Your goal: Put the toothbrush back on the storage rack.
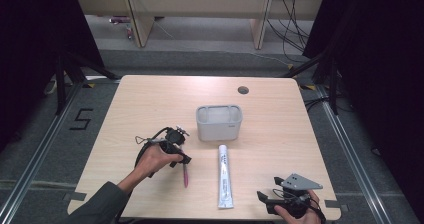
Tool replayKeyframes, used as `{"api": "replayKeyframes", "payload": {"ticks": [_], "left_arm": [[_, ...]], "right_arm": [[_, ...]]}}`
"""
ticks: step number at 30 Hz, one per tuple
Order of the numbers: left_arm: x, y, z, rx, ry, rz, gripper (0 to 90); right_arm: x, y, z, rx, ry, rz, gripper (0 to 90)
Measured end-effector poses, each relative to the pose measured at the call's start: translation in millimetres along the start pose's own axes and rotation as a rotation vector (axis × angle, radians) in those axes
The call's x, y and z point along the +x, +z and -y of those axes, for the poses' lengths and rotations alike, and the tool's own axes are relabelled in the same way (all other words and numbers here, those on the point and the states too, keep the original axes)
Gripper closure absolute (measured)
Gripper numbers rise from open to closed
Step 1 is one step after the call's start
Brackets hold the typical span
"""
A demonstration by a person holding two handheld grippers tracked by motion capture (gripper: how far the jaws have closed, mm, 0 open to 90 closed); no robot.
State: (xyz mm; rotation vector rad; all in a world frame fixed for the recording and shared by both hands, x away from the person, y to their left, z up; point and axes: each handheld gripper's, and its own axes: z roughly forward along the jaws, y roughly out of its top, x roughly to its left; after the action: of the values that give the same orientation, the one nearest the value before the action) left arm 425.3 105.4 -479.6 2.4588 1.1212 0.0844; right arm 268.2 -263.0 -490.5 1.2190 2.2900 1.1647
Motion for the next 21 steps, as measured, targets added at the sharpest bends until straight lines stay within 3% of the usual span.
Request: {"api": "replayKeyframes", "payload": {"ticks": [2, 11, 12, 21], "left_arm": [[-1.0, 0.2, 0.3, 0.003, -0.004, 0.001, 46.0], [-3.7, 1.4, 0.4, 0.027, 0.017, -0.009, 50.6], [-3.8, 1.5, 0.6, 0.030, 0.019, -0.010, 51.5], [0.6, -0.1, 1.3, 0.050, 0.056, -0.011, 58.9]], "right_arm": [[-1.0, -0.6, -0.2, -0.009, -0.021, 0.018, 20.3], [-0.8, -0.3, -0.1, -0.007, -0.016, 0.012, 20.3], [0.0, 0.2, 0.0, -0.004, 0.001, -0.002, 20.3], [-0.9, -0.7, -0.3, -0.009, -0.020, 0.016, 20.3]]}}
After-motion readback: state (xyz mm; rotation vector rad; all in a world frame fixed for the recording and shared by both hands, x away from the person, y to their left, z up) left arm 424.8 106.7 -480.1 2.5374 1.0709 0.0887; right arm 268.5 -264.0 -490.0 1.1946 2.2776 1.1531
